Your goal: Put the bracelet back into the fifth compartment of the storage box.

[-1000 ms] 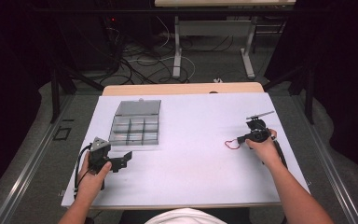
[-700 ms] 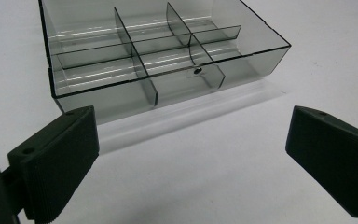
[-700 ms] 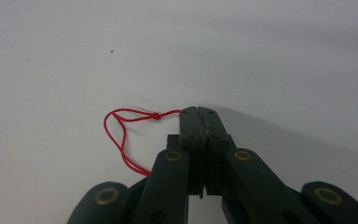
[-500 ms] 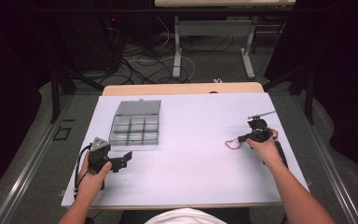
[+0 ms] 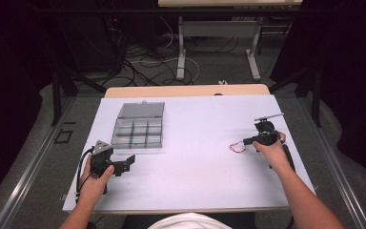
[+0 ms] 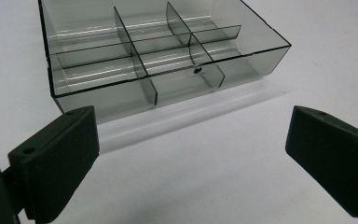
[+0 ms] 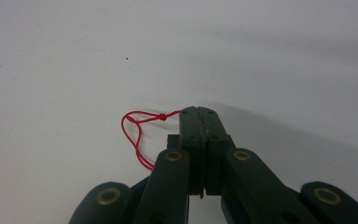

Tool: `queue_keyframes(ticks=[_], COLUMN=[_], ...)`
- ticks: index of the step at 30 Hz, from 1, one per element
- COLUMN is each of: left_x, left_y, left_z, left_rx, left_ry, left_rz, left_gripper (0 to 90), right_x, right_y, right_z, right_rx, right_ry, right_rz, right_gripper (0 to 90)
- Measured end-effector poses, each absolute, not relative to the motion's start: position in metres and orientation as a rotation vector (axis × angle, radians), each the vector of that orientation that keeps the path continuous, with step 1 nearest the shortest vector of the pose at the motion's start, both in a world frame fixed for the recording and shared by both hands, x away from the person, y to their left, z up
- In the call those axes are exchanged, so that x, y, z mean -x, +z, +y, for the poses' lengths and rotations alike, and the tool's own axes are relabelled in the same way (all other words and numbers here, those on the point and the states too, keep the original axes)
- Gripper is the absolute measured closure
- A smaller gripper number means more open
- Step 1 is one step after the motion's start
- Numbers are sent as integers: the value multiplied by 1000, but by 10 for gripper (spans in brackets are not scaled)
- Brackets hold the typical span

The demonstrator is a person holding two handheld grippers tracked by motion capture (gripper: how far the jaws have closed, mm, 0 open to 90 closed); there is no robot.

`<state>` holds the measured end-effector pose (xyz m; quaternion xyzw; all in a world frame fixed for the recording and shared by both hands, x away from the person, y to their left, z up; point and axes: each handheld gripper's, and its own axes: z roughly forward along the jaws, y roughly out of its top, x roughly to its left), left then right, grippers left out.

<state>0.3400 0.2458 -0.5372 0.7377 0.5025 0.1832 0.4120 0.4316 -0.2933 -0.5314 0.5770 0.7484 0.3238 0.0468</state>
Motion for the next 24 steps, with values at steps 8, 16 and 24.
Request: queue_keyframes(ticks=[8, 16, 24], left_x=[-340, -340, -340], left_y=[-537, -537, -537], left_z=[246, 246, 246], left_rx=[-1859, -1858, -1858], left_ry=[462, 461, 462], left_rz=[1264, 1262, 1261], left_gripper=[29, 30, 30], right_x=[-427, -424, -423], right_y=[-526, -521, -515], right_z=[-292, -287, -277], right_rx=[-1741, -1739, -1702], right_ry=[1020, 1058, 1076], right_rz=[2279, 2286, 2305], right_gripper=[900, 900, 900])
